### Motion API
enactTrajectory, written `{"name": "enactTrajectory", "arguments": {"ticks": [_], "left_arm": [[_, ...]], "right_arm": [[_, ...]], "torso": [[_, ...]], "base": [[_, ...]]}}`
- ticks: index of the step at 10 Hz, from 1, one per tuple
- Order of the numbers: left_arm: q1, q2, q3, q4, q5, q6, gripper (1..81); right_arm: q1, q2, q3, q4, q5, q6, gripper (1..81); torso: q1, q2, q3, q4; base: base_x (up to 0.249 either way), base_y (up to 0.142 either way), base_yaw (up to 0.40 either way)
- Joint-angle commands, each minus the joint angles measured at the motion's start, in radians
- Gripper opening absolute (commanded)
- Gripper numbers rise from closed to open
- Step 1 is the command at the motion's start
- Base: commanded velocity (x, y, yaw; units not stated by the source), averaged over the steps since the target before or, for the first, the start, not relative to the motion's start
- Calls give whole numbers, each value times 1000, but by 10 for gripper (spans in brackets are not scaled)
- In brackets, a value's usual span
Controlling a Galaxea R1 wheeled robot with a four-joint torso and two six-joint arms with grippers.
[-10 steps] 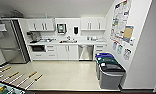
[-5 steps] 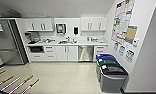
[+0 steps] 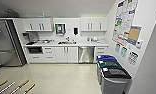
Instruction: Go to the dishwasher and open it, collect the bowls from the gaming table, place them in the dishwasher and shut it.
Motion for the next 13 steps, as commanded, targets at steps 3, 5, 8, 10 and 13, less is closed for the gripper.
{"name": "enactTrajectory", "arguments": {"ticks": [3, 5, 8, 10, 13], "left_arm": [[-46, -24, -1, 1, 46, 2, 811], [-44, -23, -1, 1, 46, 2, 811], [-43, -20, -1, 3, 46, 2, 811], [-43, -20, -1, 3, 46, 2, 811], [-43, -18, -1, 4, 46, 2, 811]], "right_arm": [[43, -16, 45, 9, -54, 0, 811], [44, -16, 48, 4, -54, 0, 811], [43, -18, 51, 4, -54, 0, 811], [43, -18, 53, 4, -55, 0, 811], [43, -19, 53, 9, -54, 2, 811]], "torso": [[0, 0, 0, 0], [0, 0, 0, 0], [0, 0, 0, 0], [0, 0, 0, 0], [0, 0, 0, 0]], "base": [[174, 0, 0], [174, 0, 0], [174, 0, 0], [174, 0, 0], [174, 0, 0]]}}
